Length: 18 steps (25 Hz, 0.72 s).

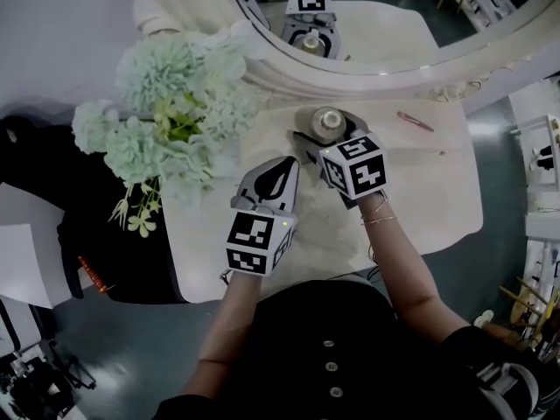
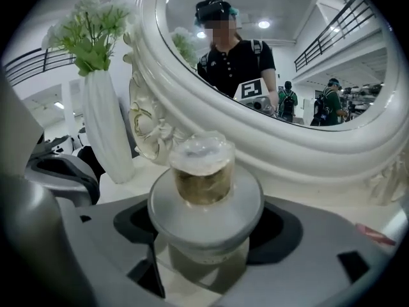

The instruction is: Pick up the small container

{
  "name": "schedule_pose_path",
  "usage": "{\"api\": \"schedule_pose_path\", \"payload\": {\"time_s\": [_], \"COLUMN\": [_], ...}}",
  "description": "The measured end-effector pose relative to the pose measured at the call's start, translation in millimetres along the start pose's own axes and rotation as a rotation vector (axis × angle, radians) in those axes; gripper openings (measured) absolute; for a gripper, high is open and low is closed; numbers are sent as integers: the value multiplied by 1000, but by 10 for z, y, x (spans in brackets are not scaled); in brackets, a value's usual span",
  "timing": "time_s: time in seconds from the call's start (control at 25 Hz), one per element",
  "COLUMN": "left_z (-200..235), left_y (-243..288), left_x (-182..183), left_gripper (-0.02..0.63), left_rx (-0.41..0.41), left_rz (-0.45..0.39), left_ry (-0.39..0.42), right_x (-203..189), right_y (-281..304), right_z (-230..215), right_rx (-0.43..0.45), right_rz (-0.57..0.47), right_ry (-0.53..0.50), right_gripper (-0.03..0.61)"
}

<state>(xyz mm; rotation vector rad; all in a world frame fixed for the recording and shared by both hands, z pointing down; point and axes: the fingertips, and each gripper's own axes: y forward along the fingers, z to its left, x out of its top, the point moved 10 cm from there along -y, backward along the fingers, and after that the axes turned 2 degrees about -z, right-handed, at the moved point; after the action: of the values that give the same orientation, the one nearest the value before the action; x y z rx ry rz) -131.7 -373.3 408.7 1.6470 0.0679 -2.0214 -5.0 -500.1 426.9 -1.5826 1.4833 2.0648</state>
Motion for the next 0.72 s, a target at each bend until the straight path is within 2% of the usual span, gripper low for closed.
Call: {"api": "schedule_pose_path", "payload": {"time_s": [0.2, 0.44, 0.72], "left_z": [-15, -35, -25], "left_y": [13, 2, -87], "left_x": [-25, -30, -52], "left_gripper": [14, 15, 14], "left_rx": [3, 1, 9], "left_rz": [1, 2, 17], "left_ry": [-9, -12, -8], "right_x": [11, 6, 6], "right_y": [37, 35, 3], "right_z": [-8, 0, 17], "right_rx": [-52, -81, -16], "right_rz": [37, 30, 30], "right_ry": [-6, -12, -30], "right_gripper": [345, 338, 338]}}
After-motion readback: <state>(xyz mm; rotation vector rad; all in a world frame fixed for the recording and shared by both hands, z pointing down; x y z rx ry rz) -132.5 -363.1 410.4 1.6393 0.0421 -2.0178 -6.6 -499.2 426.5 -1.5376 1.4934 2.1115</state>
